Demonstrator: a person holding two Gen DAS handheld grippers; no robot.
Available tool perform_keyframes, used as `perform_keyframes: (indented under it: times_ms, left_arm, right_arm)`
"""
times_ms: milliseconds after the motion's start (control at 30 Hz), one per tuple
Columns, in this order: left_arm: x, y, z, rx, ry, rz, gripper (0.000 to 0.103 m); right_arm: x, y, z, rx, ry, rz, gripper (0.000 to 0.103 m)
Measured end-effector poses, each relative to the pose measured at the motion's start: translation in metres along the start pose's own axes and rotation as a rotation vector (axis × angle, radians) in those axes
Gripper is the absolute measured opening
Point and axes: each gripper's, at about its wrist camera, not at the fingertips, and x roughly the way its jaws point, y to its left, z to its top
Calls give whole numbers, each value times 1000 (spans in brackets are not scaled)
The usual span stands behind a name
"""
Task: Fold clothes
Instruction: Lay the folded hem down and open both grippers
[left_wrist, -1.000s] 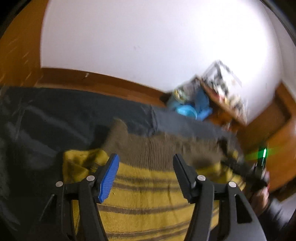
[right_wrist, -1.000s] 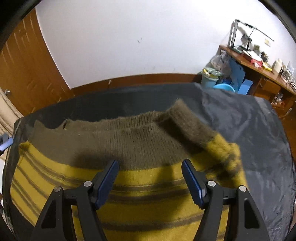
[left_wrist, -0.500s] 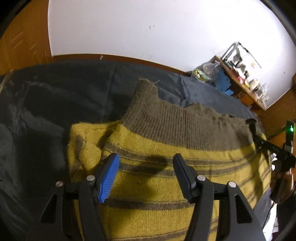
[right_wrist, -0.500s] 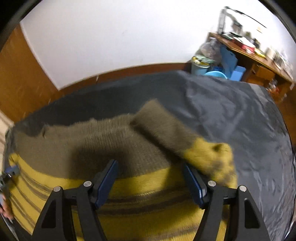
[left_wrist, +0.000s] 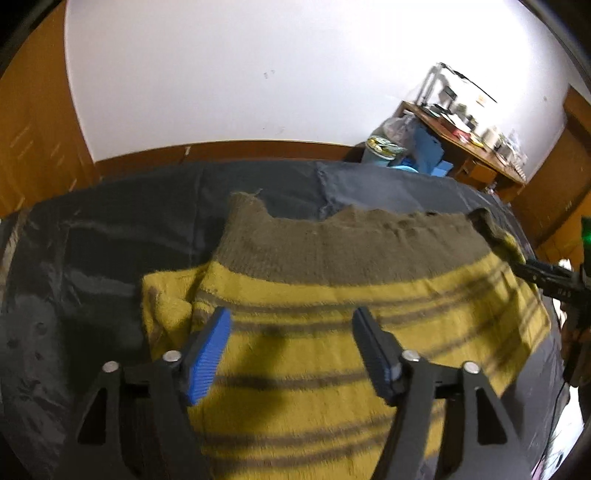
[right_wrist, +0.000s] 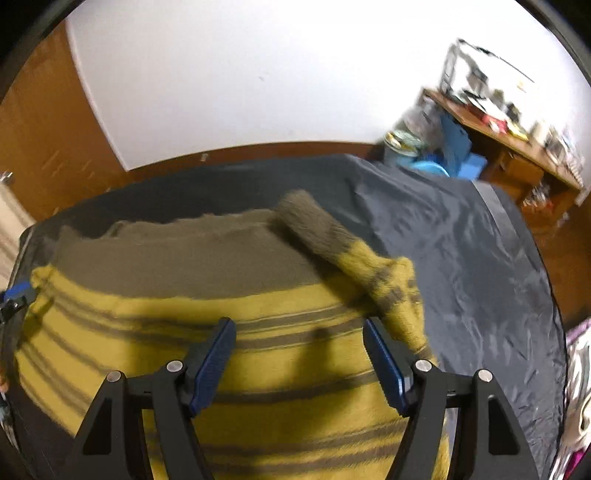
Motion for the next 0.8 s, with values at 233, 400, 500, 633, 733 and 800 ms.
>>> perform_keyframes:
  times_ms: [233,400,500,633,733,800]
  left_arm:
    - [33,8,-29,-36,106,44,78]
    - [28,-2,-29,-23,102,76,79]
    - [18,-8,-28,-35,88,80,79]
    - [3,-24,-32,2,64,127,79]
    - [2,-34,-38,20,69,126,80]
    - [5,-39,-42,28,84,123,80]
  right_arm:
    - [22,39,-40,-64,151,7,74]
    - [17,38,-43,4,139,22,79]
    - [3,39,-43,19,140,26,79]
    - [-27,46,-54,9,110,65,79]
    - [-28,55,-68,-5,139,82,79]
    - [-24,61,-79,-23,167,87,79]
